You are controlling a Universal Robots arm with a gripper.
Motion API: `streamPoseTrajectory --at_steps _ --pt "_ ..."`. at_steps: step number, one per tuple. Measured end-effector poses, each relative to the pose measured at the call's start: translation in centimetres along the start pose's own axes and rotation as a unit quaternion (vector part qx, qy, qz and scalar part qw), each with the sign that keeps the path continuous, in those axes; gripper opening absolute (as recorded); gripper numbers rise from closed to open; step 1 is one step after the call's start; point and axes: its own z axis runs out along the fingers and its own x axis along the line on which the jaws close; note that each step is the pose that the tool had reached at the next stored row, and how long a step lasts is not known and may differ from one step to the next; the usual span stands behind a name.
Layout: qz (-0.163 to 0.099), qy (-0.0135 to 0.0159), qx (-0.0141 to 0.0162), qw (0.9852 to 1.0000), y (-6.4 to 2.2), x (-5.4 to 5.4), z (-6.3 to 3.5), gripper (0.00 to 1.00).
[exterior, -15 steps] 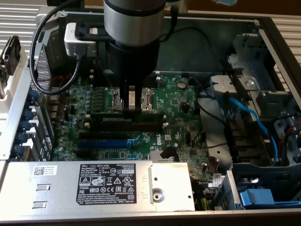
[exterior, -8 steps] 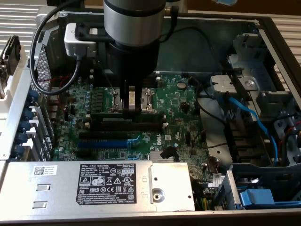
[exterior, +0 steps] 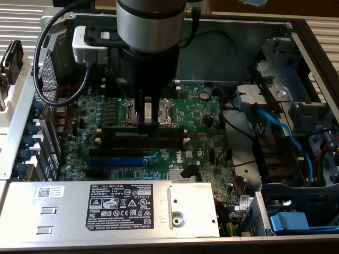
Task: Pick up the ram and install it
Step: 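Insert the ram into the slot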
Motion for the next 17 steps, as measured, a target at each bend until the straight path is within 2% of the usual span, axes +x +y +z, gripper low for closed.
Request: streamPoseTrajectory --at_steps 17 --pt "0.003 0.0002 0.0001 1.0 0.03 0.01 0.15 0.12"
